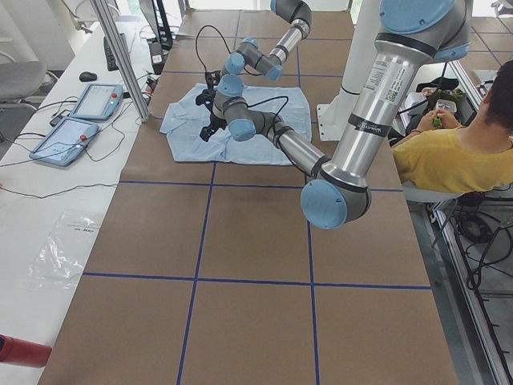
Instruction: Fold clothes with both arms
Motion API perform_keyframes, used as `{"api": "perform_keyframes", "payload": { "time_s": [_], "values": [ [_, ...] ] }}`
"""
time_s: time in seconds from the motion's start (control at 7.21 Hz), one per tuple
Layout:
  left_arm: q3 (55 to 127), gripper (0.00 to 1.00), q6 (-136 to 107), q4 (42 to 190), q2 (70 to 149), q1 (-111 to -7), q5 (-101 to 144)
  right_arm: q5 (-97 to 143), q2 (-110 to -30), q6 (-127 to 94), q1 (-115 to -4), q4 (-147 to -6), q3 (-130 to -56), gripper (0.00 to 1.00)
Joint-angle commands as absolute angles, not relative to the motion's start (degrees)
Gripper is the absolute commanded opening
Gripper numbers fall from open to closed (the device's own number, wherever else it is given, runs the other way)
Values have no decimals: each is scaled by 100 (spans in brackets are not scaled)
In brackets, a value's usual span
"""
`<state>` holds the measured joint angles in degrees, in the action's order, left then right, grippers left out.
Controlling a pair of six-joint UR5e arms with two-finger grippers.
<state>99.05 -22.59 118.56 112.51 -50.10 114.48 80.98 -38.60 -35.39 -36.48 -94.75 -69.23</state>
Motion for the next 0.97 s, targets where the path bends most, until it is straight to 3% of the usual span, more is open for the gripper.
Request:
{"api": "perform_keyframes", "payload": {
  "time_s": [0.0,0.42,0.83],
  "values": [
    [9940,100,-2311,11856,11250,-5001,11443,8740,-4191,-2533,-4628,-9422,-7328,100],
    [10133,100,-3564,11839,11189,-4922,11373,10105,-6242,-4035,-4825,-8834,-10221,100],
    [11220,100,-5118,11821,10243,-3995,10832,10137,-7748,-7013,-4004,-8737,-11949,100]
  ]
}}
